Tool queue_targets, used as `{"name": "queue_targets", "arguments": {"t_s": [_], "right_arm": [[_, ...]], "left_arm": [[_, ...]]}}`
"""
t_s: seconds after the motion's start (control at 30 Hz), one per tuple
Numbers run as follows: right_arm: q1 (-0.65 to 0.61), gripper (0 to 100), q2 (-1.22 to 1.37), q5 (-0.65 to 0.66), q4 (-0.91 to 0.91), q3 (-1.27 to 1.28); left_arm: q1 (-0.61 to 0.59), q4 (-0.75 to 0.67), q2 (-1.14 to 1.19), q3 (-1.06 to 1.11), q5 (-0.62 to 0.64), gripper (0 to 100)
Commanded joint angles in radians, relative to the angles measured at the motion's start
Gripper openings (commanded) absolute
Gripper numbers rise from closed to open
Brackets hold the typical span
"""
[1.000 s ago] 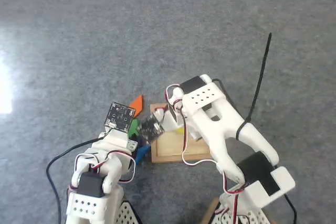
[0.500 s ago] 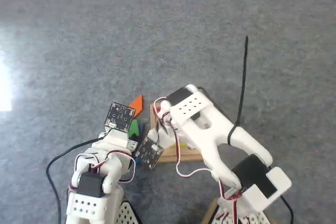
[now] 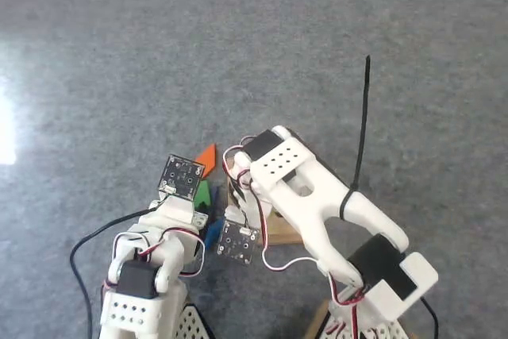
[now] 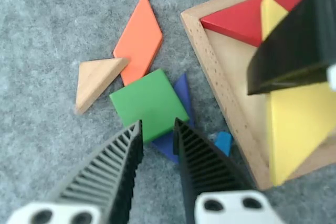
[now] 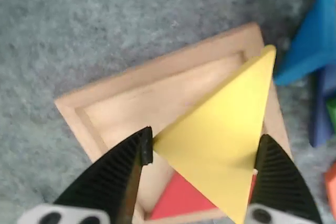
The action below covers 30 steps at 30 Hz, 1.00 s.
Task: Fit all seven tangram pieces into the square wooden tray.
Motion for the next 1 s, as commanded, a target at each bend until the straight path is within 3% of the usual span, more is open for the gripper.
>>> {"name": "queue_targets", "arguments": {"t_s": [0.0,0.4,0.67,0.83,0.97], "right_arm": [[-0.010,33.9,-0.008,0.014,-0.013,-0.074],[0.025,35.4,0.016,-0.006,-0.035,-0.100],[0.217,35.4,-0.093,-0.473,-0.082,-0.095],[0.266,35.4,-0.326,-0.783,-0.074,-0.094],[0.259,34.5,-0.582,-0.988,0.088,-0.051]], "left_arm": [[0.002,0.005,-0.021,-0.013,-0.002,9],[0.002,0.005,-0.021,-0.013,-0.002,9],[0.002,0.005,-0.021,-0.013,-0.002,9],[0.002,0.005,-0.021,-0.013,-0.002,9],[0.002,0.005,-0.021,-0.013,-0.002,9]]}}
